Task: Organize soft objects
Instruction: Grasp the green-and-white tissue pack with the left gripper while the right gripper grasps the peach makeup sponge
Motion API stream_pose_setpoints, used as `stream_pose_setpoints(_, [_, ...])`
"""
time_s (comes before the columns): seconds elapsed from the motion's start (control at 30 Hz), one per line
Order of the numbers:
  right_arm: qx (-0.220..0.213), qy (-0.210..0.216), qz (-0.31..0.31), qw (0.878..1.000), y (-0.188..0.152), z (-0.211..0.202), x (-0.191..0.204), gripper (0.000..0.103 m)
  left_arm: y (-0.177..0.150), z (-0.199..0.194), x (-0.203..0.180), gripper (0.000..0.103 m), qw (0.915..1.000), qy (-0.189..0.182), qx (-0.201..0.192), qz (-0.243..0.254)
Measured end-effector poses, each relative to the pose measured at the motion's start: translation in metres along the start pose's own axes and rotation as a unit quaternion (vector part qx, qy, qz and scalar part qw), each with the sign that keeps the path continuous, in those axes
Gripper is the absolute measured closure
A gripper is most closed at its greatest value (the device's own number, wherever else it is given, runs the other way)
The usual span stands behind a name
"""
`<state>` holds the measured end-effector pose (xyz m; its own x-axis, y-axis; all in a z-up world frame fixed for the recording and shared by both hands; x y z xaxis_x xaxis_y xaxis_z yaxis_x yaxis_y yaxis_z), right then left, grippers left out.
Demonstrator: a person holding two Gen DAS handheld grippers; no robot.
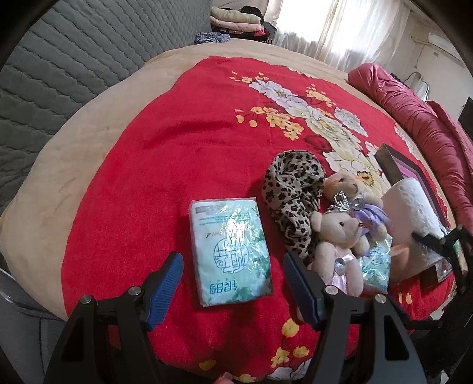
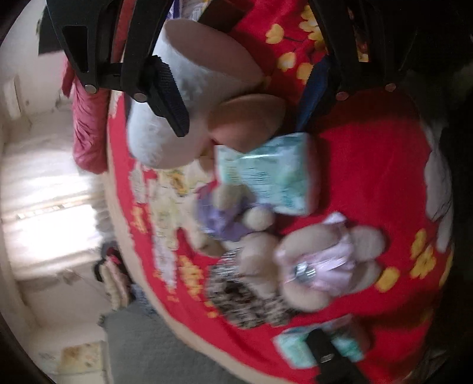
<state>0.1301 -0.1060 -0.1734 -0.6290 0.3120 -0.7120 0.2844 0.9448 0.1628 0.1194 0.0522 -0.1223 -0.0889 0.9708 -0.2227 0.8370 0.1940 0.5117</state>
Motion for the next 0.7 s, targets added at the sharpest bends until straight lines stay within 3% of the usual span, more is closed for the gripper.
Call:
stream_pose_setpoints(0.3, [0.007, 0.026, 0.057, 0.998, 0.000, 0.009, -0.011, 0.054, -0.001, 0.012, 0.001, 0.033, 0.9999, 0.002, 0.011, -0.004])
stream_pose_setpoints(0.7, [-0.060, -0.002, 0.165, 0.985, 0.004, -0.035, -0.048, 0.054, 0.003, 0.026, 0.009, 0.033, 0.9993, 0.005, 0.018, -0.034])
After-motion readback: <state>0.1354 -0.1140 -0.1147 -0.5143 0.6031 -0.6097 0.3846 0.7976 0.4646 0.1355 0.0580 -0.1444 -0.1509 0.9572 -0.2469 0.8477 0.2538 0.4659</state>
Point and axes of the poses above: each gripper's, at about its wrist camera, not at the fingertips, and z roughly the way its jaws point, x to its left, y to its top, the point moved 7 cm from there along z, roughly the way its jaws point, and after that the axes turned 5 degrees about -y, right-handed, at the moved point
